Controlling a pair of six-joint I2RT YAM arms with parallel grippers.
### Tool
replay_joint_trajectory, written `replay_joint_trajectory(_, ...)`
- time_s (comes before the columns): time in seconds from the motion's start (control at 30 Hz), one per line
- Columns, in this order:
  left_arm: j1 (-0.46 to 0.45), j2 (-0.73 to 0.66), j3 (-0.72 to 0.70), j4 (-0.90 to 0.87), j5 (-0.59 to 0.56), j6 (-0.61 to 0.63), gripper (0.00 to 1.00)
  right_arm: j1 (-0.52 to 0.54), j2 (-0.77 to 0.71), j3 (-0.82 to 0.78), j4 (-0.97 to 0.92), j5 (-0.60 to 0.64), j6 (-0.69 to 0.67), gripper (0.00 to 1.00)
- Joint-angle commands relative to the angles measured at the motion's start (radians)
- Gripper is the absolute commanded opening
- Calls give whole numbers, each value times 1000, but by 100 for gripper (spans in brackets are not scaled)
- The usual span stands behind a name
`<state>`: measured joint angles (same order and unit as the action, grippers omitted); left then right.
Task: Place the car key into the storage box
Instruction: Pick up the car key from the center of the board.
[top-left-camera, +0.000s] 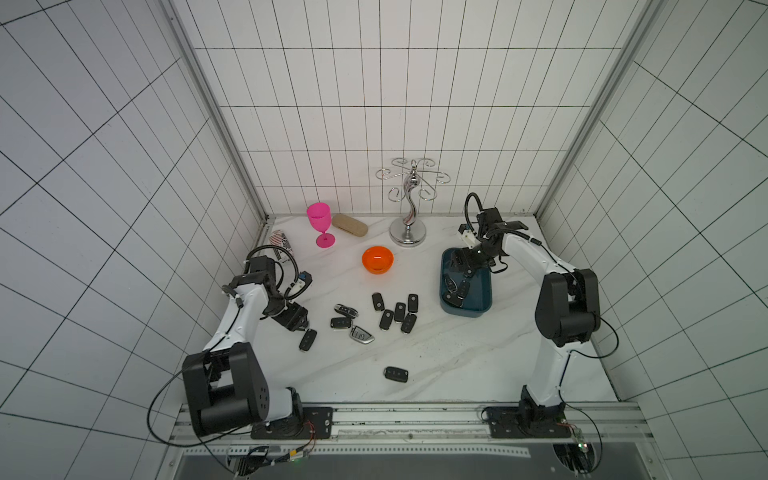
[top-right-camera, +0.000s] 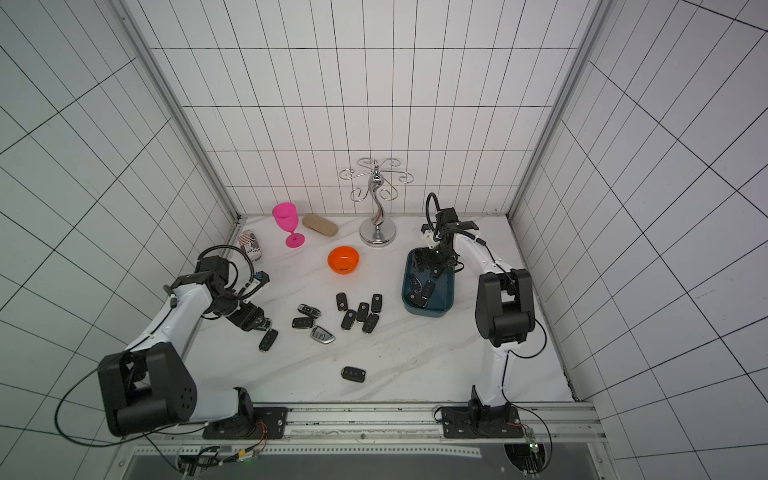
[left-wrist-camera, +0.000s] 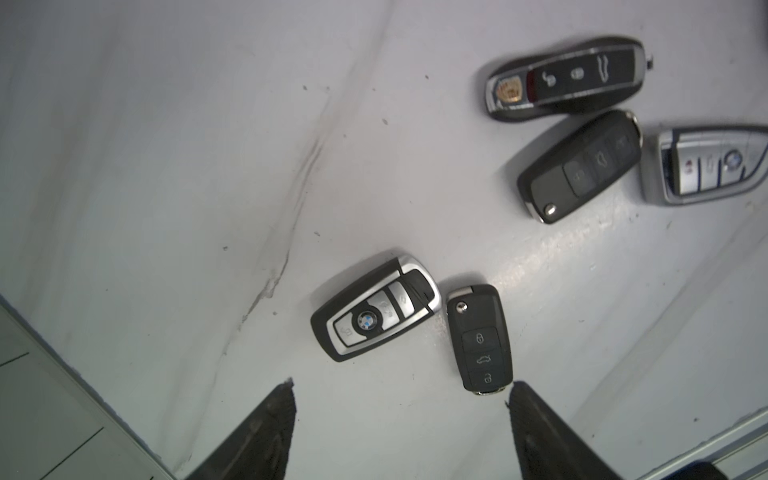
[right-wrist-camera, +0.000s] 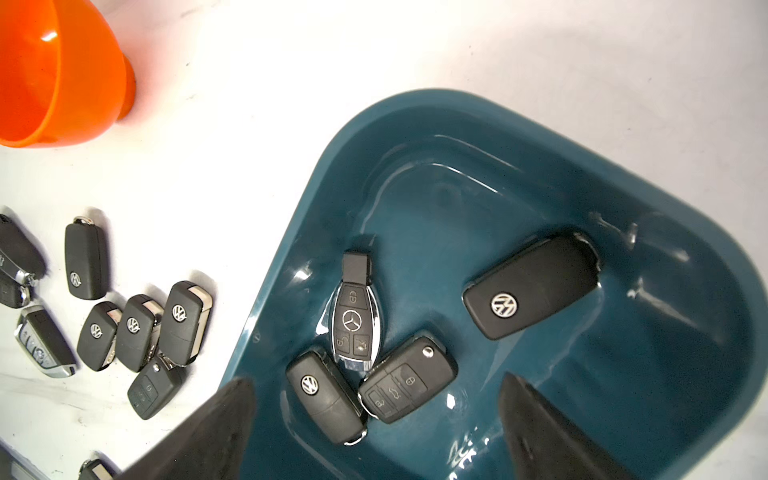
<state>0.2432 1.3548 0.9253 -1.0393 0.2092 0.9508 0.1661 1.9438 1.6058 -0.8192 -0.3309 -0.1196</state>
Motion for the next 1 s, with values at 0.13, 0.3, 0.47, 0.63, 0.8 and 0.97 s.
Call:
replay_joint_trajectory(0.13, 105, 112, 44, -87, 118, 541, 80, 3, -15, 10, 5, -32, 20, 95)
replay_joint_trajectory(0.3, 164, 275, 182, -200, 191, 659, 78, -7, -22, -7, 10, -40, 20, 95)
replay_joint_trajectory(0.47, 188, 281, 168, -159, 204, 793, 79, -18, -32, -18, 18, -52, 12, 99)
replay_joint_trajectory(0.63, 188, 283, 148, -105, 214, 851, 79, -25, -39, -22, 27, -63, 17, 99)
replay_joint_trajectory(0.8, 187, 309, 99, -57, 196, 918, 79, -33, -34, -23, 27, -77, 24, 99)
replay_joint_trajectory(0.97, 187, 346, 75, -10, 184, 925, 79, -45, -39, -29, 28, -84, 28, 99)
